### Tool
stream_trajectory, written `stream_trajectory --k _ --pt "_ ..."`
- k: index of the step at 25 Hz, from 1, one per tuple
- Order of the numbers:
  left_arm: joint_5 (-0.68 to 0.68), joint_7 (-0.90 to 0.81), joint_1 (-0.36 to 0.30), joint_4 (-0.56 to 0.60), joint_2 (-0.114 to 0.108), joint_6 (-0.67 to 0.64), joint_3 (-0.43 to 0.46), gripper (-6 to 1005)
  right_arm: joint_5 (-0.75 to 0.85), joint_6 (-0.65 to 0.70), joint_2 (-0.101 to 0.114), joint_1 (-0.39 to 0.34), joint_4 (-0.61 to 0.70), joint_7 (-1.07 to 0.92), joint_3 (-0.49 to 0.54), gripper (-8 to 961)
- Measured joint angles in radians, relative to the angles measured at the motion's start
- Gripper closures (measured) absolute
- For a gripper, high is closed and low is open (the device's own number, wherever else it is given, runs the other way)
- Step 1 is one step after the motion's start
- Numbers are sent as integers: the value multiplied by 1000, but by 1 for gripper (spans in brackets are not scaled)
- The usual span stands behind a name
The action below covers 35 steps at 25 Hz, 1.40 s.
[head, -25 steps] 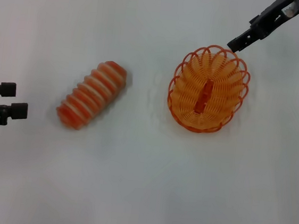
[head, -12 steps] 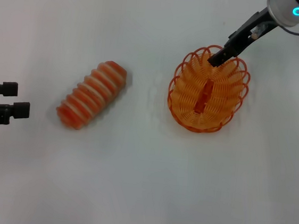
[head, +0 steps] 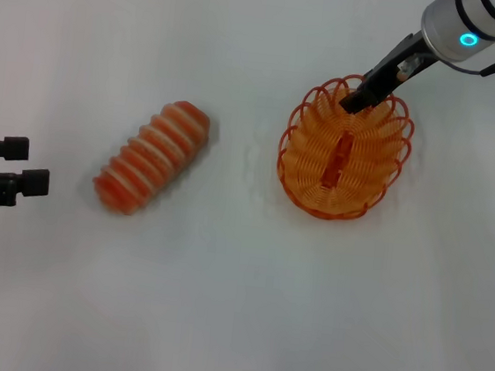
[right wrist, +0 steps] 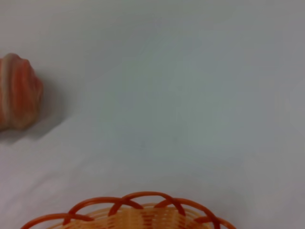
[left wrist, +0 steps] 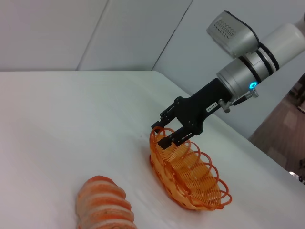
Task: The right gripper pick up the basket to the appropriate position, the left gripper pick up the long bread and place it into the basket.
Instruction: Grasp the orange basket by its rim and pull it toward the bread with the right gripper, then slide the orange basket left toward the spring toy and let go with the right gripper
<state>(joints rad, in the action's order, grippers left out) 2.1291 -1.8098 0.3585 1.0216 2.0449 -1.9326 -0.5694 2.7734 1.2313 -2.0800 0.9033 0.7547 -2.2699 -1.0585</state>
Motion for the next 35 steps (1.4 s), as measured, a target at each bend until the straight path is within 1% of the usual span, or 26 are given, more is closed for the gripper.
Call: stream_trajectory --k 3,9,14,15,16,17,20,26,29,30,32,35 --pt "0 0 0 0 1 0 0 158 -1 -1 -1 -4 0 1 0 276" --pt "0 0 -2 0 1 0 1 158 -3 19 5 -9 -1 1 8 546" --pt "0 1 -3 0 2 0 2 159 -18 78 13 -19 11 14 53 749" --pt "0 1 -4 0 2 0 2 159 -24 95 17 -21 11 20 69 767" --pt "0 2 -4 0 1 0 3 159 -39 132 27 -25 11 26 110 784" --pt "0 2 -4 0 1 0 3 159 -39 132 27 -25 11 26 110 802" --pt "0 2 -4 0 0 0 4 159 -81 190 44 -44 19 28 177 843" --pt "0 2 -4 0 -4 0 11 158 -254 306 90 -125 33 27 314 876" --pt "0 2 -1 0 -5 1 14 158 -352 329 106 -182 26 26 365 887" --pt "0 2 0 0 -5 1 14 158 -406 328 106 -216 25 24 379 889" --pt "-1 2 4 0 -6 1 14 159 -429 327 104 -230 24 23 381 895" --pt "-1 0 11 0 -6 3 14 159 -489 319 86 -269 17 19 384 896"
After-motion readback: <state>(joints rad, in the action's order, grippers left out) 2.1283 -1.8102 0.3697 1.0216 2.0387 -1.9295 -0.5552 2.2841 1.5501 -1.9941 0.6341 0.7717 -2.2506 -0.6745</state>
